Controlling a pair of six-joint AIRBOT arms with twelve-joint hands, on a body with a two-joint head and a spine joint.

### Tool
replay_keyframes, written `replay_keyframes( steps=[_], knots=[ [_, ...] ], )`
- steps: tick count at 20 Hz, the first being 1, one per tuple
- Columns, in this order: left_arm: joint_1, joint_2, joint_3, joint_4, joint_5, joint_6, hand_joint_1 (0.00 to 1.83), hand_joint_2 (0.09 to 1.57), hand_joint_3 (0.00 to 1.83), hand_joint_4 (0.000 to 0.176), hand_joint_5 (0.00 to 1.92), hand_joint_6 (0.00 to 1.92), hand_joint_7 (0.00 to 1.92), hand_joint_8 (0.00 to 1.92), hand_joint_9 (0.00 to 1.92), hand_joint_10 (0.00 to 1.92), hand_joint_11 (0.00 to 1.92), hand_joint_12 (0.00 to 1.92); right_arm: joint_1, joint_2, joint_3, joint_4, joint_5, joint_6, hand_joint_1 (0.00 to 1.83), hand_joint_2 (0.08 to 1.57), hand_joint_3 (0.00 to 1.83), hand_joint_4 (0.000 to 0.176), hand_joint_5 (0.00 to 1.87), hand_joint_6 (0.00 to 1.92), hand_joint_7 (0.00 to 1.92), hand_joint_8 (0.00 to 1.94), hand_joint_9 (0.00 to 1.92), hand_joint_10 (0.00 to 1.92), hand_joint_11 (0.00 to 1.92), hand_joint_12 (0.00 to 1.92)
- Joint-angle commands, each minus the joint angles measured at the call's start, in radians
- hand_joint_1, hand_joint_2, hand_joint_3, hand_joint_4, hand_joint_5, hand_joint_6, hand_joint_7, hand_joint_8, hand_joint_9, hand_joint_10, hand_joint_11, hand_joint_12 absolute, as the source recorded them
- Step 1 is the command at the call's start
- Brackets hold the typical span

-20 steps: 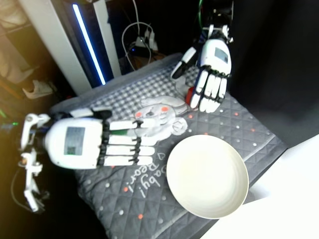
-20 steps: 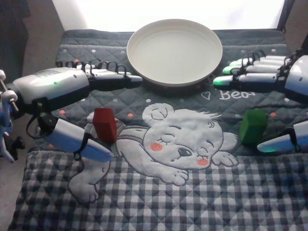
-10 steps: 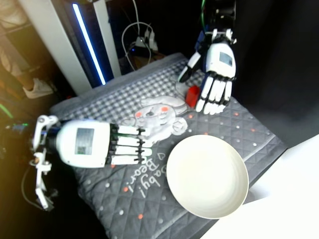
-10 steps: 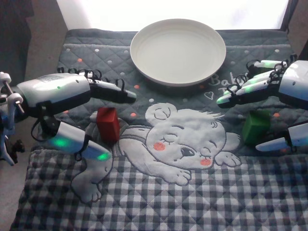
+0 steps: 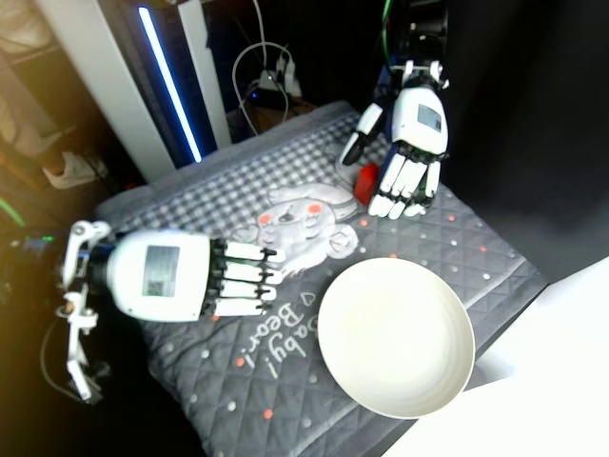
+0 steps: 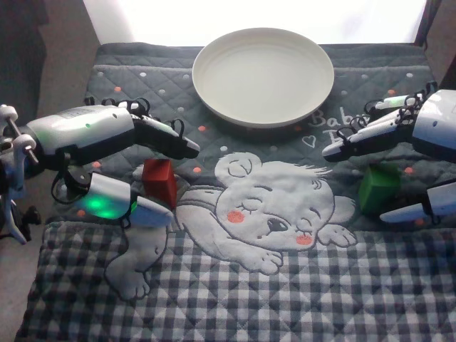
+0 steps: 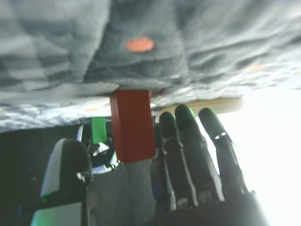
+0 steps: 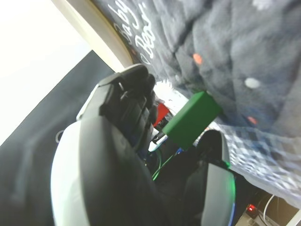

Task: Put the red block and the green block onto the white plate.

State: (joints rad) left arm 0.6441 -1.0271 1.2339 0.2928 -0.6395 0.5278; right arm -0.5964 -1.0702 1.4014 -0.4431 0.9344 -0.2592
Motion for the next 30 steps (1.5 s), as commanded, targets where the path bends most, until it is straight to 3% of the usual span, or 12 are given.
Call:
replay_keyframes(
  steps=[1,5,6,8,12,19,20,22,24,26,28,30],
  knots=[
    [-0.007,-0.003,0.005,-0.025,-0.119,-0.001,0.85,0.97,0.0,0.0,0.64,0.01,0.71,0.02,0.65,0.03,0.11,1.08,0.007,0.009,0.006,0.047,0.097,0.006,1.06,0.92,0.0,0.036,0.65,0.01,0.74,0.02,0.8,0.05,0.43,1.1],
    [-0.007,-0.004,0.008,-0.029,-0.124,0.003,0.97,1.08,0.0,0.0,0.89,0.01,0.99,0.02,0.96,0.07,0.43,1.14,0.007,0.007,0.006,0.048,0.095,0.006,1.11,0.94,0.0,0.0,0.87,0.01,0.99,0.04,1.0,0.12,0.51,1.33],
    [-0.007,-0.004,0.008,-0.034,-0.126,0.008,1.18,1.1,0.01,0.0,0.95,0.71,1.03,0.8,1.06,0.14,0.51,1.34,0.007,0.006,0.006,0.048,0.095,0.006,1.12,0.96,0.0,0.0,0.94,0.01,1.12,0.04,1.04,0.42,0.6,1.49],
    [-0.007,-0.004,0.008,-0.043,-0.136,0.012,1.17,1.12,0.0,0.0,1.0,0.89,0.84,1.5,0.77,1.53,0.59,1.87,0.007,0.005,0.006,0.048,0.095,0.006,1.27,1.05,0.0,0.0,1.09,0.72,1.14,0.73,1.09,0.95,0.78,1.6],
    [-0.013,-0.004,0.009,-0.052,-0.139,0.027,1.18,1.06,0.0,0.0,1.12,0.74,0.84,1.77,0.73,1.91,0.63,1.92,0.007,0.004,0.006,0.048,0.095,0.006,1.37,1.09,0.0,0.0,1.09,0.9,1.04,0.73,0.85,1.23,0.65,1.27],
    [-0.119,-0.066,0.068,-0.065,-0.191,0.056,1.28,1.08,0.0,0.0,1.23,0.27,1.0,1.22,0.9,1.2,0.6,1.48,0.007,-0.003,0.037,0.133,0.178,0.003,1.37,1.09,0.0,0.0,1.13,0.49,1.02,0.97,0.92,1.26,0.76,1.36],
    [-0.156,-0.092,0.091,-0.072,-0.207,0.067,1.29,1.07,0.0,0.0,1.24,0.25,1.04,1.15,0.97,1.06,0.58,1.37,0.02,-0.009,0.048,0.172,0.204,-0.01,1.24,1.04,0.0,0.0,1.18,0.58,1.21,0.92,1.3,1.38,1.24,1.63],
    [-0.206,-0.116,0.115,-0.099,-0.238,0.088,1.29,1.02,0.0,0.0,1.31,0.22,1.18,0.85,1.14,0.77,0.83,1.3,0.116,-0.038,0.066,0.18,0.189,-0.068,1.22,0.99,0.0,0.0,1.29,0.42,1.23,1.8,1.49,1.87,1.59,1.91],
    [-0.247,-0.137,0.143,-0.127,-0.269,0.097,1.29,1.02,0.0,0.0,1.37,0.1,1.16,0.88,1.07,0.91,0.85,1.4,0.216,-0.111,0.124,0.177,0.155,-0.106,1.22,0.98,0.0,0.0,1.36,0.29,1.24,1.94,1.49,1.92,1.6,1.92],
    [-0.297,-0.209,0.219,-0.141,-0.238,0.112,1.29,1.01,0.01,0.0,1.18,0.57,1.25,0.59,1.25,0.57,1.04,1.07,0.265,-0.179,0.202,0.218,0.135,-0.107,1.2,1.02,0.0,0.0,1.22,0.55,0.98,1.94,1.24,1.92,1.33,1.92],
    [-0.322,-0.284,0.319,-0.167,-0.183,0.099,1.4,1.02,0.0,0.0,1.08,0.75,1.21,0.51,1.16,0.85,1.05,0.99,0.295,-0.259,0.292,0.251,0.082,-0.109,1.2,1.04,0.0,0.0,1.17,0.65,0.84,1.92,1.01,1.92,1.08,1.92],
    [-0.332,-0.338,0.393,-0.176,-0.138,0.083,1.26,1.04,0.0,0.0,1.1,0.75,1.2,0.66,1.22,0.45,0.97,1.02,0.31,-0.328,0.371,0.272,0.013,-0.116,1.19,1.06,0.0,0.0,1.12,0.73,0.84,1.93,1.01,1.92,1.13,1.92]
  ],
)
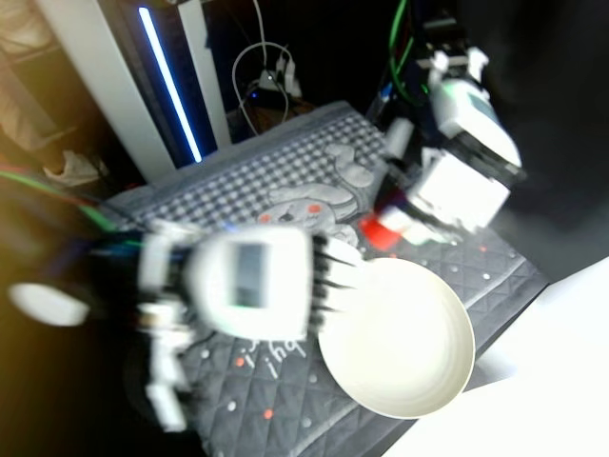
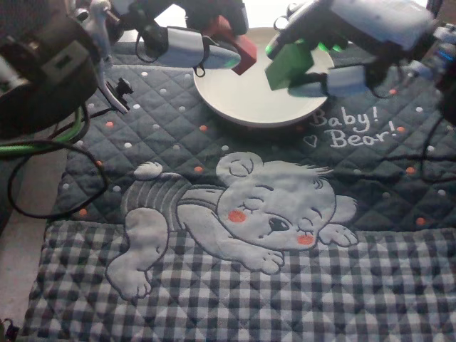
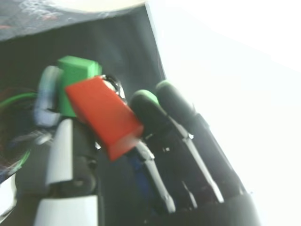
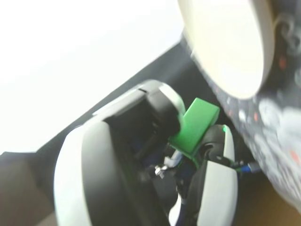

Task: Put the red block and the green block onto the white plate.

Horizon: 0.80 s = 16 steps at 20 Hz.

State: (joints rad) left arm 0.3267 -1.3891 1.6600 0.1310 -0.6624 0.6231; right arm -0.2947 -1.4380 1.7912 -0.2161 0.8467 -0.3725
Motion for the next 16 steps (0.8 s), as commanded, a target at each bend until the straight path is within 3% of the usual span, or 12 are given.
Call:
replay_keyframes(
  steps=[1,2,4,5,6,7,8,9,10,11,15,16],
  knots=[
    [-0.02,-0.014,0.014,-0.015,-0.075,-0.012,1.38,1.05,0.0,0.0,1.03,0.78,1.16,0.67,1.08,0.98,0.91,1.03,0.013,0.002,0.029,0.045,0.044,-0.003,1.22,1.16,0.0,0.0,1.01,0.73,0.75,1.64,0.74,1.66,0.77,1.92],
    [-0.021,-0.032,0.036,-0.015,-0.055,-0.012,1.38,1.05,0.0,0.0,1.03,0.78,1.16,0.67,1.08,0.98,0.91,1.03,0.014,-0.015,0.05,0.043,0.017,-0.003,1.22,1.16,0.0,0.0,1.01,0.73,0.75,1.64,0.74,1.66,0.77,1.92],
    [-0.015,-0.052,0.063,-0.015,-0.014,-0.012,1.24,1.11,0.01,0.0,0.92,0.95,1.06,0.98,1.0,0.63,0.79,1.24,0.014,-0.033,0.069,0.03,-0.007,-0.003,1.23,1.17,0.0,0.0,0.99,0.8,0.8,1.44,0.7,1.05,0.55,1.49],
    [-0.005,-0.049,0.062,-0.021,-0.013,-0.012,1.32,1.1,0.0,0.0,0.81,0.41,0.99,1.02,0.99,0.55,0.76,1.29,0.014,-0.032,0.06,0.028,-0.006,-0.003,1.15,1.09,0.0,0.0,0.77,0.29,0.65,0.81,0.65,0.88,0.51,1.36],
    [0.006,-0.042,0.054,-0.031,-0.015,-0.012,1.19,1.06,0.0,0.0,0.81,0.17,0.9,0.51,0.97,0.47,0.71,1.27,0.014,-0.03,0.045,0.028,0.004,-0.003,1.07,1.03,0.0,0.017,0.68,0.06,0.62,0.45,0.62,0.73,0.41,1.34],
    [0.017,-0.03,0.042,-0.039,-0.027,-0.012,1.08,0.96,0.0,0.0,0.84,0.03,0.92,0.2,0.88,0.44,0.64,1.16,0.013,-0.025,0.027,0.028,0.023,-0.003,0.88,0.94,0.0,0.117,0.3,0.0,0.38,0.05,0.38,0.19,0.14,0.89],
    [0.023,-0.013,0.025,-0.043,-0.04,-0.012,1.08,0.96,0.0,0.0,0.84,0.03,0.92,0.2,0.88,0.44,0.64,1.16,0.013,-0.007,-0.001,0.026,0.045,-0.003,0.88,0.94,0.0,0.117,0.3,0.0,0.38,0.05,0.38,0.19,0.14,0.89],
    [0.03,0.016,-0.006,-0.046,-0.061,-0.011,1.03,0.95,0.0,0.0,0.77,0.01,0.89,0.13,0.82,0.45,0.59,1.16,0.013,0.022,-0.038,0.018,0.074,-0.003,0.84,0.91,0.0,0.153,0.23,0.0,0.31,0.01,0.32,0.06,0.04,0.81],
    [0.038,0.054,-0.051,-0.059,-0.09,0.008,0.98,0.9,0.0,0.0,0.57,0.0,0.76,0.04,0.69,0.44,0.45,1.22,0.013,0.06,-0.079,0.01,0.106,-0.008,0.77,0.94,0.0,0.162,0.18,0.0,0.22,0.0,0.19,0.0,0.0,0.54],
    [0.044,0.091,-0.09,-0.064,-0.109,0.035,0.93,0.89,0.0,0.0,0.5,0.0,0.67,0.01,0.63,0.35,0.39,1.18,0.013,0.098,-0.112,0.01,0.132,-0.014,0.78,0.93,0.0,0.125,0.22,0.01,0.22,0.0,0.17,0.0,0.0,0.59],
    [0.133,0.308,-0.333,-0.085,-0.291,0.093,0.92,0.87,0.0,0.002,0.41,0.0,0.48,0.0,0.56,0.1,0.28,1.24,-0.02,0.283,-0.298,-0.002,0.27,-0.027,0.67,0.84,0.0,0.083,0.25,0.0,0.29,0.0,0.28,0.01,0.0,0.72],
    [0.207,0.385,-0.417,-0.111,-0.406,0.094,0.96,0.86,0.0,0.0,0.37,0.0,0.45,0.0,0.51,0.07,0.2,1.21,-0.093,0.348,-0.37,0.02,0.354,-0.027,0.73,0.85,0.0,0.157,0.17,0.0,0.23,0.01,0.2,0.0,0.0,0.43]
  ],
)
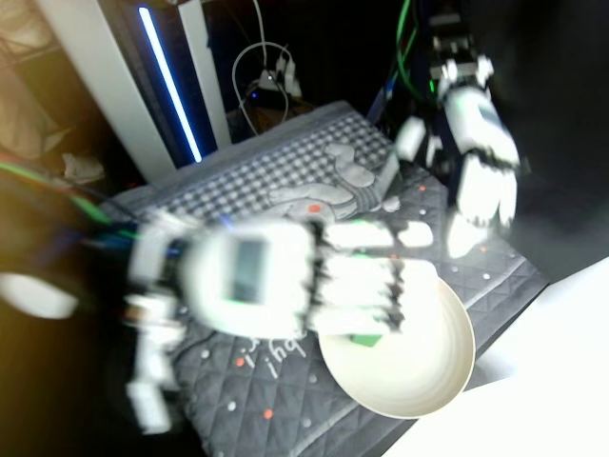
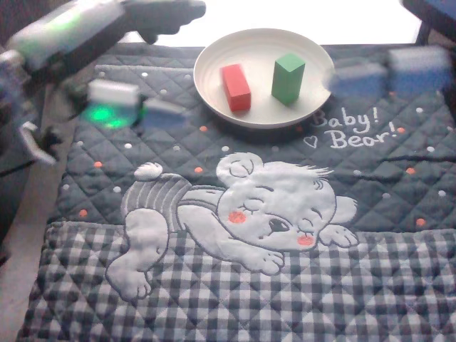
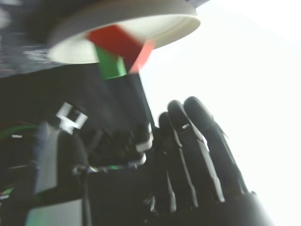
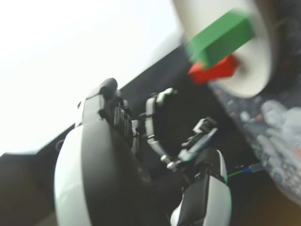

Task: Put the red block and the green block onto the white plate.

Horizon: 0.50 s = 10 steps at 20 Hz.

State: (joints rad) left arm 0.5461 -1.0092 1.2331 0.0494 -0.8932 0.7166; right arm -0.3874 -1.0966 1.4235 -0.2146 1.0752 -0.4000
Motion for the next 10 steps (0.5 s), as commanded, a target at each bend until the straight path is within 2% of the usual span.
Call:
replay_keyframes(
  steps=[1,2,3,4,5,6,7,8,9,10],
  knots=[
    [0.042,0.045,-0.036,-0.051,-0.243,0.004,0.96,0.86,0.0,0.0,0.37,0.0,0.45,0.0,0.51,0.07,0.2,1.21,-0.065,0.046,-0.041,0.047,0.186,0.001,0.73,0.85,0.0,0.157,0.17,0.0,0.23,0.01,0.2,0.0,0.0,0.43],
    [0.106,0.086,-0.084,-0.077,-0.319,0.011,0.88,0.85,0.0,0.025,0.31,0.0,0.39,0.0,0.48,0.02,0.17,1.19,-0.145,0.079,-0.076,0.086,0.252,0.001,0.8,0.86,0.0,0.152,0.13,0.0,0.25,0.01,0.24,0.01,0.0,0.4],
    [0.168,0.122,-0.124,-0.099,-0.385,0.015,0.88,0.85,0.0,0.025,0.31,0.0,0.39,0.0,0.48,0.02,0.17,1.19,-0.213,0.104,-0.11,0.123,0.313,0.001,0.8,0.86,0.0,0.152,0.13,0.0,0.25,0.01,0.24,0.01,0.0,0.4],
    [0.232,0.158,-0.176,-0.125,-0.467,0.023,0.87,0.82,0.0,0.001,0.32,0.0,0.37,0.0,0.47,0.01,0.11,1.28,-0.278,0.126,-0.144,0.158,0.374,0.001,0.8,0.84,0.0,0.131,0.16,0.0,0.32,0.01,0.35,0.02,0.0,0.46],
    [0.321,0.194,-0.234,-0.166,-0.566,0.043,0.87,0.82,0.0,0.001,0.32,0.0,0.37,0.0,0.47,0.01,0.11,1.28,-0.351,0.146,-0.18,0.204,0.443,0.001,0.8,0.84,0.0,0.131,0.16,0.0,0.32,0.01,0.35,0.02,0.0,0.46],
    [0.446,0.218,-0.292,-0.228,-0.696,0.063,0.89,0.82,0.0,0.015,0.31,0.0,0.35,0.0,0.44,0.0,0.04,1.34,-0.458,0.158,-0.22,0.274,0.529,0.001,0.66,0.91,0.02,0.153,0.09,0.0,0.27,0.0,0.27,0.0,0.0,0.37],
    [0.45,0.218,-0.293,-0.23,-0.701,0.063,0.88,0.8,0.0,0.009,0.31,0.0,0.35,0.0,0.44,0.0,0.04,1.35,-0.462,0.158,-0.221,0.276,0.531,0.001,0.6,0.93,0.01,0.159,0.05,0.0,0.24,0.0,0.23,0.0,0.0,0.33],
    [0.513,0.217,-0.313,-0.266,-0.767,0.063,0.8,0.84,0.01,0.0,0.29,0.0,0.34,0.0,0.45,0.0,0.07,1.41,-0.52,0.158,-0.239,0.318,0.576,0.001,0.55,0.97,0.01,0.172,0.02,0.0,0.2,0.0,0.19,0.0,0.0,0.23],
    [0.546,0.213,-0.323,-0.288,-0.808,0.063,0.73,0.88,0.02,0.0,0.25,0.0,0.31,0.0,0.42,0.0,0.01,1.46,-0.562,0.158,-0.252,0.35,0.613,0.001,0.57,0.94,0.0,0.175,0.07,0.01,0.24,0.0,0.23,0.0,0.0,0.3],
    [0.568,0.208,-0.332,-0.309,-0.838,0.062,0.67,0.92,0.02,0.0,0.24,0.0,0.28,0.0,0.38,0.0,0.0,1.39,-0.61,0.158,-0.269,0.386,0.656,0.001,0.59,0.95,0.0,0.169,0.07,0.0,0.25,0.0,0.23,0.0,0.0,0.26]
  ],
)
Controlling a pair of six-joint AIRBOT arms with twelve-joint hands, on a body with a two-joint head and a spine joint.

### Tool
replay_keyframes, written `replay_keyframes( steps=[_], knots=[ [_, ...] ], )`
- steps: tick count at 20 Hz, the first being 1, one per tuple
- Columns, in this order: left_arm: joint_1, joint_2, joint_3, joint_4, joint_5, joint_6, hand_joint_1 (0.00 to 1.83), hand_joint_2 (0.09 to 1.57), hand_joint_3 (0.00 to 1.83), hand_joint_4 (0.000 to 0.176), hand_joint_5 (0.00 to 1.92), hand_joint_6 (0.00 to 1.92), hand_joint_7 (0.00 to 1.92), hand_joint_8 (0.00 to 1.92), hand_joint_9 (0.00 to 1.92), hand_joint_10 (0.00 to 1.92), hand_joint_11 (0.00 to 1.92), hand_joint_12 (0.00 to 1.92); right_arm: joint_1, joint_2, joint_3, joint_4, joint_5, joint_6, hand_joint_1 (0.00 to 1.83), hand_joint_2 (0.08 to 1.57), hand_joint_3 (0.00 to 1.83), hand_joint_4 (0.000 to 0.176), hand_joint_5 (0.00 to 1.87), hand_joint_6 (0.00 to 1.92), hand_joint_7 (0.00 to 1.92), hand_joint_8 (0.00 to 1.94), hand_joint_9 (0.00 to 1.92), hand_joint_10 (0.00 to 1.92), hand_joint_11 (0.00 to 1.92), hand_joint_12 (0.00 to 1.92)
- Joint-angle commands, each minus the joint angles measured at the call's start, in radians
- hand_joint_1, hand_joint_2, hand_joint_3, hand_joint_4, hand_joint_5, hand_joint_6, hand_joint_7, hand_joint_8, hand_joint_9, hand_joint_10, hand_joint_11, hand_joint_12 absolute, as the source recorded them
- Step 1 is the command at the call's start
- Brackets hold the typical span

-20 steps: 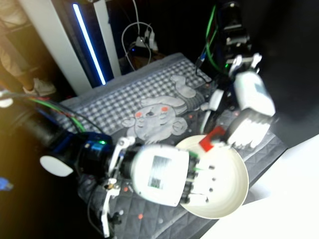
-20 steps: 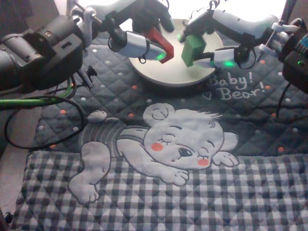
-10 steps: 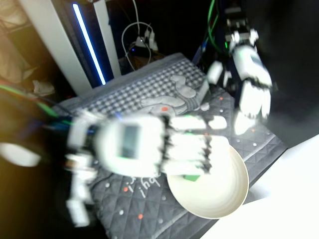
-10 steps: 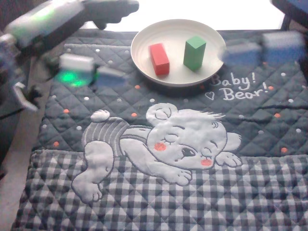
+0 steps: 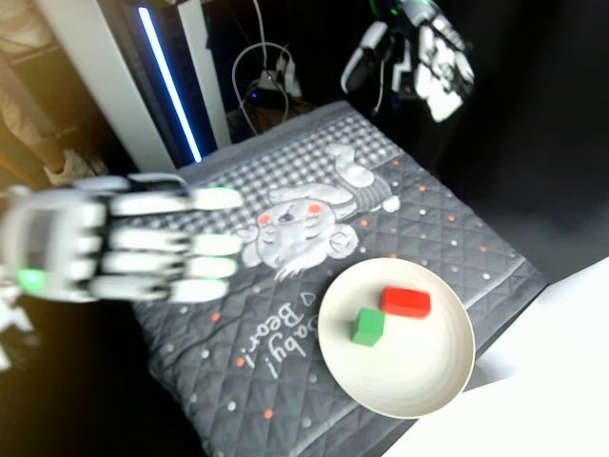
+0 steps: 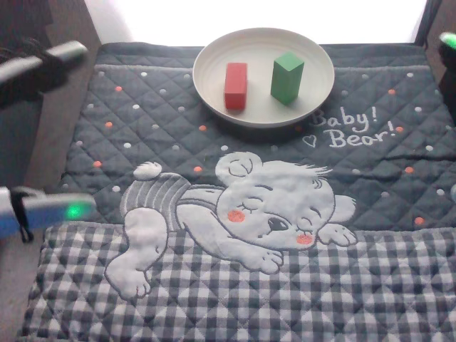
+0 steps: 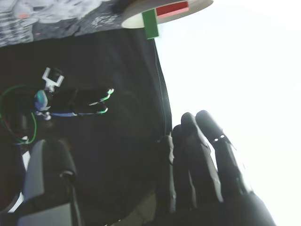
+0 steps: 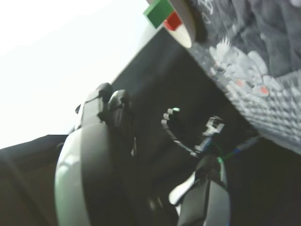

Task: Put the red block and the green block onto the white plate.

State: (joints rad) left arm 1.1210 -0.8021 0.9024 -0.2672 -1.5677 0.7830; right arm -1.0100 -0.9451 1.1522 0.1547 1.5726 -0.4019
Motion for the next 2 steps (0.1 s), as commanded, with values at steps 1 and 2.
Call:
replay_keyframes(
  steps=[1,2],
  knots=[
    [-0.007,-0.005,-0.001,0.0,-0.164,-0.005,0.53,1.08,0.03,0.0,0.16,0.0,0.18,0.0,0.3,0.0,0.0,1.25,-0.017,0.007,-0.012,0.041,0.19,0.003,0.61,0.96,0.0,0.142,0.15,0.01,0.29,0.0,0.27,0.0,0.01,0.28],
    [-0.009,-0.009,0.003,0.0,-0.163,-0.009,0.36,1.18,0.03,0.0,0.12,0.0,0.11,0.0,0.2,0.0,0.0,1.07,-0.021,0.006,-0.015,0.047,0.19,0.003,0.66,1.0,0.01,0.115,0.18,0.01,0.32,0.01,0.28,0.01,0.0,0.28]
  ],
)
